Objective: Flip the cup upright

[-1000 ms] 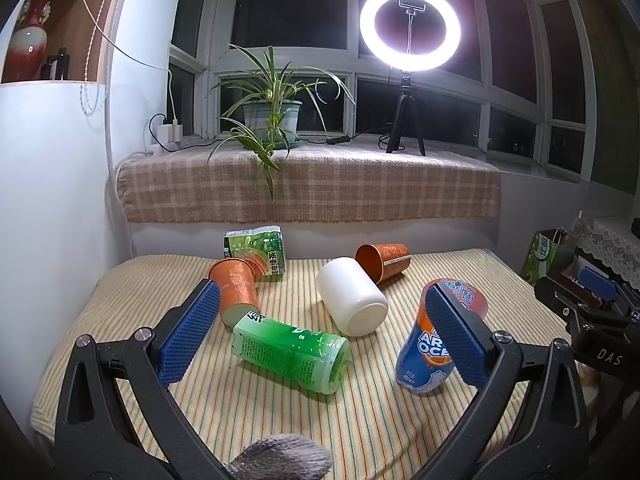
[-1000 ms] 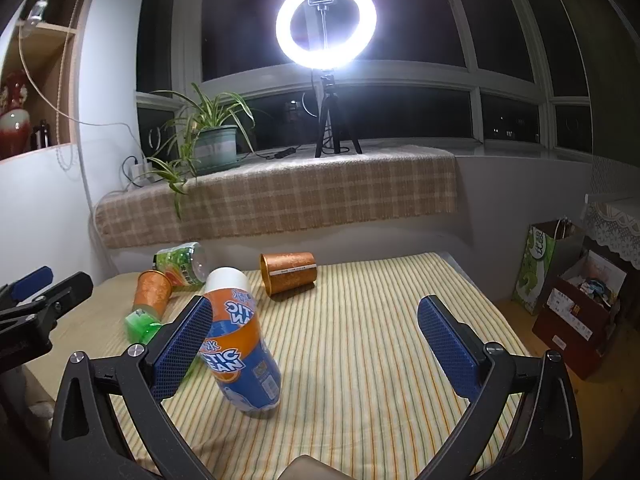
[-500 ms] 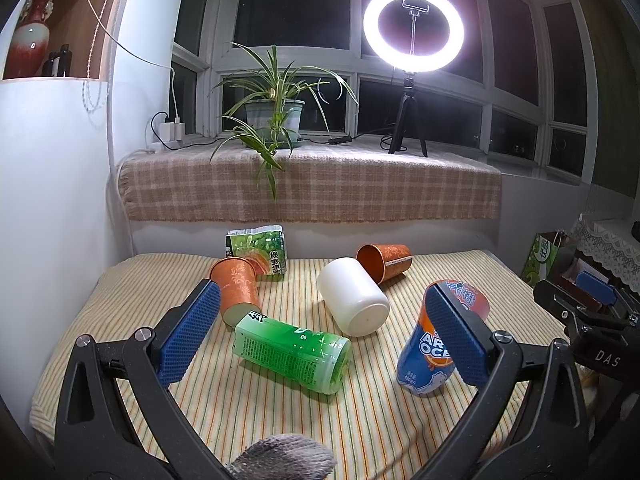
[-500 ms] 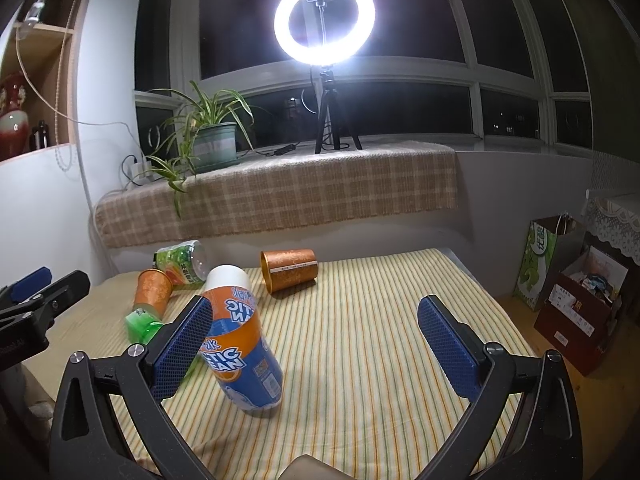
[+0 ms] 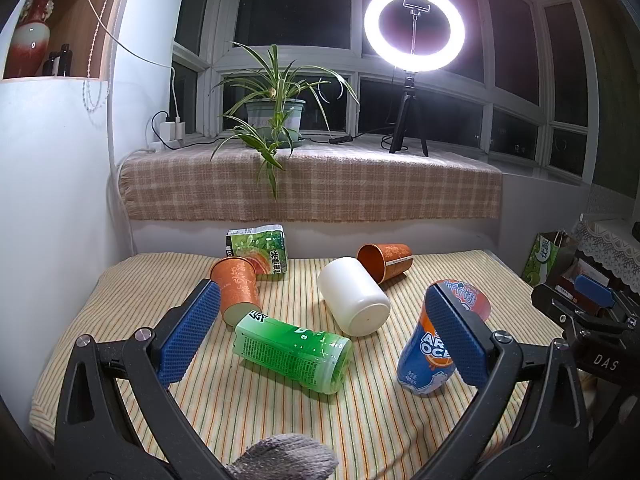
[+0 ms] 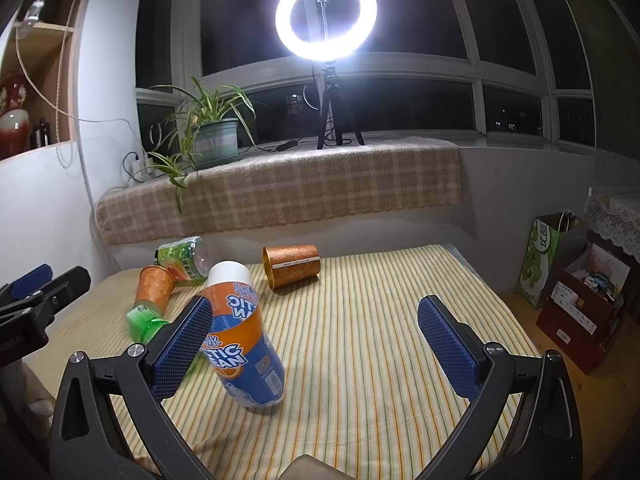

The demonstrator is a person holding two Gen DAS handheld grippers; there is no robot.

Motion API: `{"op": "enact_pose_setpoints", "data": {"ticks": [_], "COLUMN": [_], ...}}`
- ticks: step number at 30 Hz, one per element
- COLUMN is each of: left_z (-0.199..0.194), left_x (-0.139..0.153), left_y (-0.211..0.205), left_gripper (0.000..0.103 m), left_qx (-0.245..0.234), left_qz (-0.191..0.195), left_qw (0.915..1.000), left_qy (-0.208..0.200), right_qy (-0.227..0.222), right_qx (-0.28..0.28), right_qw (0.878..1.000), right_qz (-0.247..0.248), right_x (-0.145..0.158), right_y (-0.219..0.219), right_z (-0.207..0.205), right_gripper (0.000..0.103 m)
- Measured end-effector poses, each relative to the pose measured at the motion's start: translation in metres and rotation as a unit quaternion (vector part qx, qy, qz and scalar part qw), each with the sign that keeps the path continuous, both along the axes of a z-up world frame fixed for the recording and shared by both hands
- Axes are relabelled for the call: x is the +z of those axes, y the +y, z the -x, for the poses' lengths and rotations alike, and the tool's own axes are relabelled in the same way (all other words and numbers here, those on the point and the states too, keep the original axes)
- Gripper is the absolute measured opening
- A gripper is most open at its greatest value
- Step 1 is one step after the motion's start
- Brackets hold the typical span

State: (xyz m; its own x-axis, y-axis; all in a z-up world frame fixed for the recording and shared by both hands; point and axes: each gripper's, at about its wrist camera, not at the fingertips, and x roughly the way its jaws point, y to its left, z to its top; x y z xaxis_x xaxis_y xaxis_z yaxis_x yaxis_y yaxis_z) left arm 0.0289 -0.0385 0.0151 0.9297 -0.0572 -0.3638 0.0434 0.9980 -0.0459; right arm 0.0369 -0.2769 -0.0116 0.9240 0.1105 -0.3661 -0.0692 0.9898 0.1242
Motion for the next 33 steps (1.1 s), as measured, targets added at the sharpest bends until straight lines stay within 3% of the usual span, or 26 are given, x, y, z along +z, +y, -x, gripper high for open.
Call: {"op": "enact_pose_setpoints", "data": {"ticks": [33], "left_z": [-0.0005], "left_x": [-0.0001], "left_y": [0.0023], "left_gripper": [0.103], "left_qx": [0.000], "left_qz": [0.002], "left_qw": [1.0000], "left_qy": [0.002], "right_qy": [0.005], "right_qx": [0.002], "right_qw": [1.000], "right_qz": [-0.002], "right_x": [-0.0006], "right_y": [-0.0018], "right_z": [-0.0022], "right_gripper": [0.102]}}
